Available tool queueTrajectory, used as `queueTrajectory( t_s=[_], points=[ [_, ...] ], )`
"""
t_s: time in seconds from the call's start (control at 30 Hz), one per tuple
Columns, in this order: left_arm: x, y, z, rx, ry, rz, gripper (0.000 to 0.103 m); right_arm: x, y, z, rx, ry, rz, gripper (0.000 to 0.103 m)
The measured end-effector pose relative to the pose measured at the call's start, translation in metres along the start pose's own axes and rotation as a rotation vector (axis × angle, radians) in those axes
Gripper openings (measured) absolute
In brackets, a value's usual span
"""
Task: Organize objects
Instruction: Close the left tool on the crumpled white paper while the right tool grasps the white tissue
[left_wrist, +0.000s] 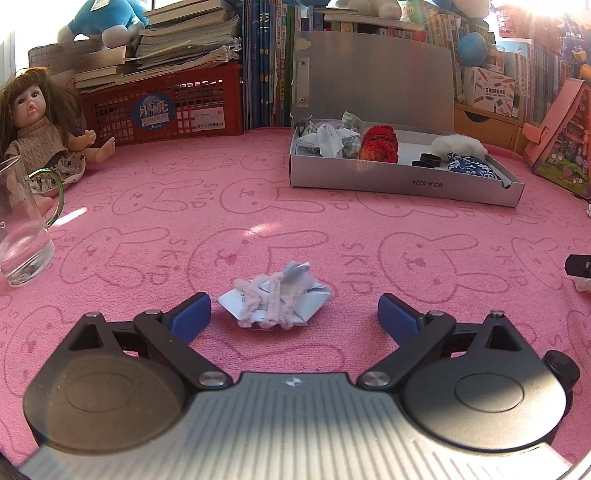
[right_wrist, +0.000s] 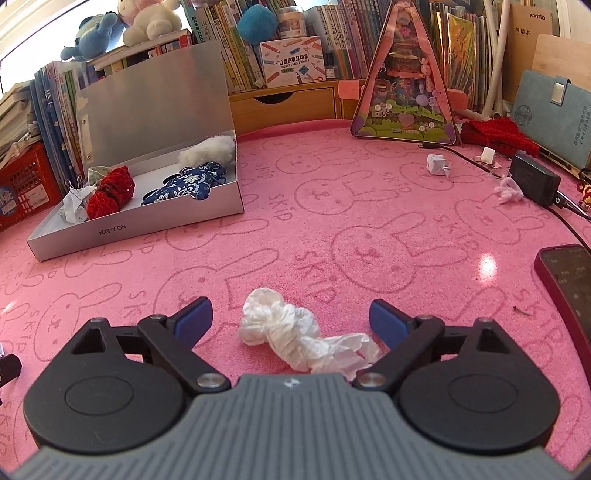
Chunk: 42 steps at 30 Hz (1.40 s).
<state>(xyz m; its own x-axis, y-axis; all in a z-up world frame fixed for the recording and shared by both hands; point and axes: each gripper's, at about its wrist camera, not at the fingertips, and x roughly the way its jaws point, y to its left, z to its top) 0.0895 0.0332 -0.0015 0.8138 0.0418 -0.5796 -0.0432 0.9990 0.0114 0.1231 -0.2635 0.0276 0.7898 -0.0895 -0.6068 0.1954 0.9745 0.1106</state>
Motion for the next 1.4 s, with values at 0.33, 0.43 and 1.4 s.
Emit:
queueTrajectory(
  t_s=[0.33,0.43,1.4],
  points=[
    [-0.001,-0.001,0.001,0.0,0.0,0.0,0.099,-0.012,0.004,-0.01,-0.02,-0.039,-0.067,0.084],
    [-0.001,-0.001,0.001,0.0,0.0,0.0,0.099,-0.012,0.005,-0.011,-0.018,-0.043,-0.077,0.083],
    [-0.002,-0.001,-0.002,0.009,-0.013,-0.005,0.094,-0.022,0.016,-0.021,-0.123,-0.085,0.0,0.043]
  ],
)
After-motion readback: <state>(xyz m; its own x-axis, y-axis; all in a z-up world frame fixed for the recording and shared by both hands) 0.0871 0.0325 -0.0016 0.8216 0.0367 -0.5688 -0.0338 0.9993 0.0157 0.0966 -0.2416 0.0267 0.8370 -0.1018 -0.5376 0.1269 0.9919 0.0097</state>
